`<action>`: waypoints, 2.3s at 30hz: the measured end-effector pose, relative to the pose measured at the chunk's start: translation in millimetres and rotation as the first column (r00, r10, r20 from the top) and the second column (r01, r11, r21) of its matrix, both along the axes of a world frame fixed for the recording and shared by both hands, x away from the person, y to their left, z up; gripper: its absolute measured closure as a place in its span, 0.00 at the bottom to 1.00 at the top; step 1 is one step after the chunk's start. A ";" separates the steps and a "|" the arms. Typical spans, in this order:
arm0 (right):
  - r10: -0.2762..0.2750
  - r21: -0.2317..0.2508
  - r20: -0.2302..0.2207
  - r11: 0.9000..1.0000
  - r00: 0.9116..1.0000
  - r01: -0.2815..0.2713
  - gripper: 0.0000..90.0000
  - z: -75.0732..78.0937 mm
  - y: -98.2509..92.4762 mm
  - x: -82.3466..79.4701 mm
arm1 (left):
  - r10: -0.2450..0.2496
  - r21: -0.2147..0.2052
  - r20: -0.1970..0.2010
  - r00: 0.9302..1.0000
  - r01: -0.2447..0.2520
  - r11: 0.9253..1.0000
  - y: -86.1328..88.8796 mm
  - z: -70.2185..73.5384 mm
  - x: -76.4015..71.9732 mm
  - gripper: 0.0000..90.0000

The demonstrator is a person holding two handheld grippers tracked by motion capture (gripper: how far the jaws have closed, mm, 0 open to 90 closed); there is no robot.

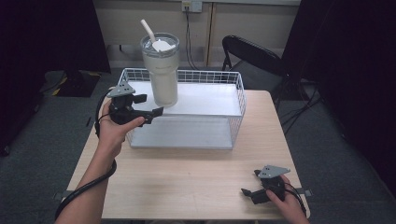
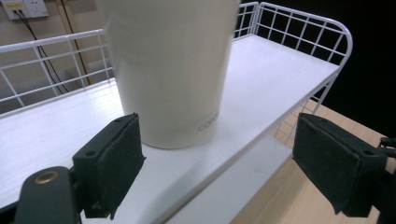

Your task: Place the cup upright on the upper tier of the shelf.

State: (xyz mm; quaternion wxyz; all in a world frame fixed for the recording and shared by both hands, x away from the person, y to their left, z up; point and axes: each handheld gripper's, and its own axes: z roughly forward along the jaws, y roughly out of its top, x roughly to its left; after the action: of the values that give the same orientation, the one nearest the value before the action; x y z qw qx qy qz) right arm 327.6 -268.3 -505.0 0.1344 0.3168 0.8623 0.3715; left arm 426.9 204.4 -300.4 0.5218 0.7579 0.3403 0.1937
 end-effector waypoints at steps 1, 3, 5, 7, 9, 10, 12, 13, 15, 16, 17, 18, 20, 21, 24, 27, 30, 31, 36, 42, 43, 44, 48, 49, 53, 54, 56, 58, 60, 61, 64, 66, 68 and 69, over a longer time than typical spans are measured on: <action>0.000 0.000 0.000 1.000 1.000 0.000 0.08 0.0 0.0 0.0 | -0.005 0.000 -0.003 1.000 0.005 1.000 -0.5 0.1 -2.2 0.17; -0.001 0.000 0.000 1.000 1.000 0.001 0.08 0.0 0.1 0.0 | -0.001 -0.002 0.006 1.000 0.001 1.000 -0.3 0.7 -5.6 0.17; 0.000 0.000 0.001 1.000 1.000 0.000 0.08 0.0 0.1 0.0 | -0.010 -0.003 0.008 1.000 0.010 1.000 0.0 1.1 -9.7 0.17; 0.000 0.000 0.000 1.000 1.000 0.000 0.08 0.0 0.1 0.0 | -0.017 -0.011 0.007 1.000 0.017 1.000 0.2 0.7 -12.7 0.17; 0.000 0.000 0.000 1.000 1.000 0.000 0.08 0.0 0.1 0.0 | -0.017 -0.022 0.008 1.000 0.017 1.000 0.5 0.4 -15.1 0.17; 0.002 -0.002 0.001 1.000 1.000 -0.002 0.08 0.0 -0.1 0.1 | -0.025 -0.033 0.005 1.000 0.026 0.999 0.9 0.1 -16.8 0.17; 0.002 -0.002 0.001 1.000 1.000 -0.002 0.08 0.0 -0.1 0.1 | -0.023 -0.022 0.010 1.000 0.023 0.999 1.1 -1.0 -19.5 0.17; 0.002 -0.002 0.001 1.000 1.000 -0.002 0.08 0.0 -0.1 0.1 | -0.025 -0.024 0.009 1.000 0.025 0.999 1.5 -1.9 -20.6 0.17; 0.002 -0.002 0.001 1.000 1.000 -0.002 0.08 0.0 -0.1 0.1 | -0.026 -0.019 0.009 1.000 0.026 0.999 2.3 -3.9 -22.6 0.17; 0.002 -0.002 0.001 1.000 1.000 -0.002 0.08 0.0 -0.1 0.1 | -0.032 -0.015 0.009 0.999 0.032 0.999 3.1 -5.9 -24.1 0.17; 0.002 -0.002 0.001 1.000 1.000 -0.002 0.08 0.0 -0.1 0.1 | -0.034 -0.013 0.007 0.999 0.034 0.999 3.4 -7.5 -25.3 0.17; 0.002 -0.002 0.001 1.000 1.000 -0.002 0.08 0.0 -0.1 0.1 | -0.034 -0.011 0.006 0.999 0.034 0.999 3.6 -9.0 -26.0 0.17; 0.002 -0.002 0.001 1.000 1.000 -0.002 0.08 0.0 -0.1 0.1 | -0.034 -0.009 -0.001 0.999 0.034 0.999 4.5 -13.9 -28.5 0.17; 0.002 -0.002 0.001 1.000 1.000 -0.002 0.08 0.0 -0.1 0.1 | -0.034 -0.009 -0.005 0.999 0.034 0.999 5.1 -16.4 -29.5 0.17; 0.001 -0.002 0.001 1.000 1.000 -0.001 0.08 0.0 -0.1 0.1 | -0.035 -0.004 -0.014 0.999 0.035 0.999 7.1 -24.2 -32.0 0.17; 0.001 -0.002 0.001 1.000 1.000 -0.001 0.08 0.0 -0.1 0.0 | -0.031 -0.002 -0.021 0.999 0.031 1.000 8.4 -28.9 -33.8 0.17; 0.000 -0.002 0.001 1.000 1.000 0.000 0.08 0.0 0.1 0.0 | -0.034 -0.021 -0.029 0.999 0.033 0.999 9.4 -33.1 -35.4 0.17; 0.000 -0.002 0.001 1.000 1.000 0.000 0.08 0.0 0.1 -0.1 | -0.036 -0.017 -0.024 0.999 0.036 0.999 9.7 -34.1 -35.6 0.17; 0.000 -0.002 0.001 1.000 1.000 0.000 0.08 0.0 0.0 0.0 | -0.035 -0.017 -0.032 0.999 0.034 0.999 8.7 -44.2 -37.7 0.17; 0.000 -0.002 0.001 1.000 1.000 0.000 0.08 0.0 0.1 0.0 | -0.038 -0.017 -0.047 0.998 0.037 0.999 7.1 -62.9 -39.8 0.17; 0.000 -0.002 0.001 1.000 1.000 0.000 0.08 0.0 0.0 0.0 | -0.039 -0.019 -0.051 0.998 0.039 0.999 6.9 -65.5 -40.0 0.17; 0.000 -0.002 0.001 1.000 1.000 0.000 0.08 0.0 0.1 0.0 | -0.041 -0.022 -0.058 0.997 0.040 0.999 6.5 -69.5 -40.5 0.17; 0.000 -0.002 0.001 1.000 1.000 0.000 0.08 0.0 0.1 0.0 | -0.045 -0.032 -0.074 0.996 0.043 0.999 5.5 -81.1 -42.8 0.17; 0.000 -0.002 0.001 1.000 1.000 0.000 0.08 0.0 0.1 0.0 | -0.046 -0.031 -0.074 0.996 0.044 0.999 5.7 -83.0 -43.0 0.17; 0.000 -0.002 0.001 1.000 1.000 0.000 0.08 0.0 0.0 0.0 | -0.037 -0.038 -0.087 0.996 0.034 0.999 6.8 -93.8 -44.8 0.17; 0.000 -0.002 0.001 1.000 1.000 0.000 0.08 0.0 0.1 0.0 | -0.038 -0.038 -0.088 0.995 0.034 0.999 7.3 -96.2 -45.1 0.17; 0.000 -0.002 0.001 1.000 1.000 0.000 0.08 0.0 0.1 0.0 | -0.038 -0.035 -0.092 0.995 0.035 0.999 8.5 -100.2 -45.4 0.17; 0.000 -0.002 0.001 1.000 1.000 0.000 0.08 0.0 0.0 0.0 | -0.034 -0.037 -0.101 0.994 0.031 0.999 8.9 -104.4 -46.0 0.17; 0.000 -0.002 0.001 1.000 1.000 0.000 0.08 0.0 0.0 0.0 | -0.032 -0.034 -0.102 0.994 0.029 0.999 9.5 -108.7 -46.8 0.17; 0.000 -0.002 0.001 1.000 1.000 0.000 0.08 0.0 0.0 0.0 | -0.029 -0.039 -0.105 0.994 0.025 0.999 9.5 -110.6 -47.3 0.17; 0.000 -0.002 0.001 1.000 1.000 0.000 0.08 0.0 0.0 0.0 | -0.023 -0.029 -0.116 0.993 0.019 0.999 10.6 -120.7 -49.8 0.17; 0.000 -0.002 0.001 1.000 1.000 0.000 0.08 0.0 0.0 0.0 | -0.024 -0.025 -0.132 0.991 0.021 0.999 11.4 -128.4 -51.5 0.17; 0.000 -0.002 0.001 1.000 1.000 0.000 0.08 0.0 0.0 0.0 | -0.022 -0.024 -0.146 0.989 0.019 1.000 12.0 -136.3 -53.3 0.17; 0.000 -0.002 0.001 1.000 1.000 0.000 0.08 0.0 0.0 0.0 | -0.024 -0.018 -0.150 0.988 0.021 1.000 12.4 -139.0 -53.9 0.17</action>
State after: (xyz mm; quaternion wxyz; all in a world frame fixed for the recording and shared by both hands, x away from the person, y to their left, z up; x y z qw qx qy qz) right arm 327.6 -268.3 -505.0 0.1352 0.3166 0.8626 0.3708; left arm 373.0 216.8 -439.3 0.5029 0.7700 0.3715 0.1275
